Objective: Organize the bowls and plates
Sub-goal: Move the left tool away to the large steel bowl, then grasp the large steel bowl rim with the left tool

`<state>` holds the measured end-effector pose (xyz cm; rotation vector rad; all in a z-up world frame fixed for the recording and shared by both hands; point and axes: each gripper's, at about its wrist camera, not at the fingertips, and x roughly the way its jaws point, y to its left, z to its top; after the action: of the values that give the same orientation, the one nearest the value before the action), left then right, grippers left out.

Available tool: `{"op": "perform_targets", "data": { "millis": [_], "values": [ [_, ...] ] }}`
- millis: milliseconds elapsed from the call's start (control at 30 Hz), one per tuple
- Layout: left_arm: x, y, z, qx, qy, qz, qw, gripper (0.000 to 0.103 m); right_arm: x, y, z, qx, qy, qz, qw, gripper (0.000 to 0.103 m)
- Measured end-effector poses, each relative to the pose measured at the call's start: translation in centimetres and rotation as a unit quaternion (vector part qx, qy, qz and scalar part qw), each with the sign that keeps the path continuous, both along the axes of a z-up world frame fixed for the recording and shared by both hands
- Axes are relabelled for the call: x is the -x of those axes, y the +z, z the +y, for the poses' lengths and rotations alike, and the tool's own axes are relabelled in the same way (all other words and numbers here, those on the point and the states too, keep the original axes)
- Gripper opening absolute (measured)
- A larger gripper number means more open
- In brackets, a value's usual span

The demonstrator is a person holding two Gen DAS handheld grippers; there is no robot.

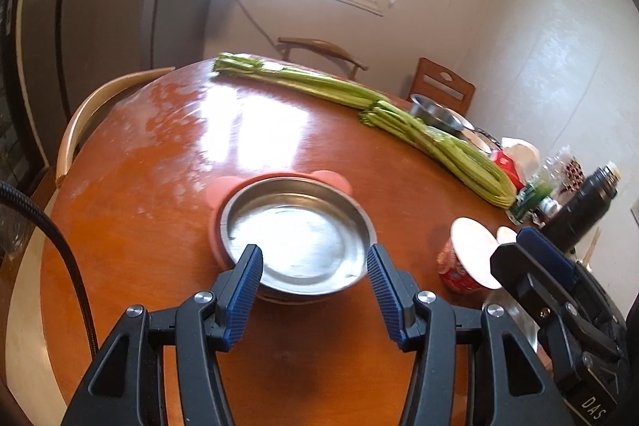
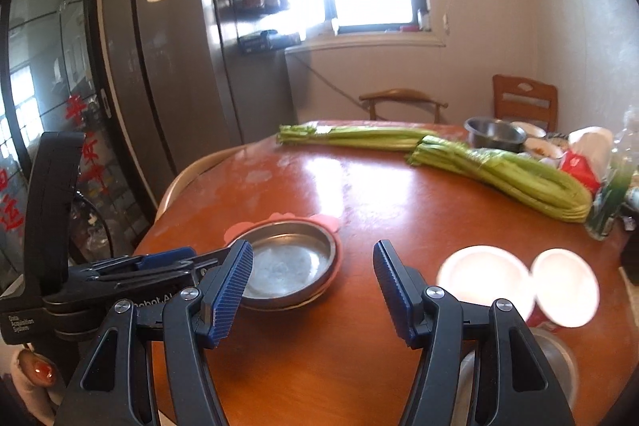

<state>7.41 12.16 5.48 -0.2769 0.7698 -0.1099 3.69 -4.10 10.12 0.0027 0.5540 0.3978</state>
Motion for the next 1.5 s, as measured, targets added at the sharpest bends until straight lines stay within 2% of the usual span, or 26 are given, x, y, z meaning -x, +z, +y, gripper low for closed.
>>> {"op": "perform_targets", "data": {
  "millis": [400,667,800,900,1067,1233,1500],
  "values": [
    [1.1,2.7,-6.5,-0.024,-0.058,-0.027,0.9977,0.056,2.7,3.0,-8.3,0.002,-0.075,-0.062,0.995,0.067],
    [0.8,3.7,-11.3,-0.042,-0.112,-0.034,0.9922,0.056,3.3,3.1,-13.6,-0.024,-0.097,-0.043,0.994,0.068],
    [0.7,4.2,-13.9,-0.048,-0.142,-0.043,0.9878,0.056,3.8,2.1,-16.0,-0.011,-0.129,-0.033,0.991,0.068],
    [0.4,3.7,-15.4,-0.047,-0.159,-0.039,0.9854,0.057,3.8,1.3,-18.1,-0.02,-0.149,-0.018,0.988,0.068],
    [-0.5,1.5,-17.7,-0.049,-0.186,-0.007,0.9814,0.057,4.0,0.0,-20.8,-0.016,-0.175,-0.001,0.985,0.068],
    [-1.1,-0.2,-19.0,-0.051,-0.196,0.015,0.9792,0.057,3.9,-1.4,-21.9,0.0,-0.189,0.013,0.982,0.068],
    [-1.6,-3.2,-20.8,-0.063,-0.206,0.057,0.9747,0.057,3.2,-4.6,-23.1,0.015,-0.192,0.063,0.979,0.068]
  ]
}}
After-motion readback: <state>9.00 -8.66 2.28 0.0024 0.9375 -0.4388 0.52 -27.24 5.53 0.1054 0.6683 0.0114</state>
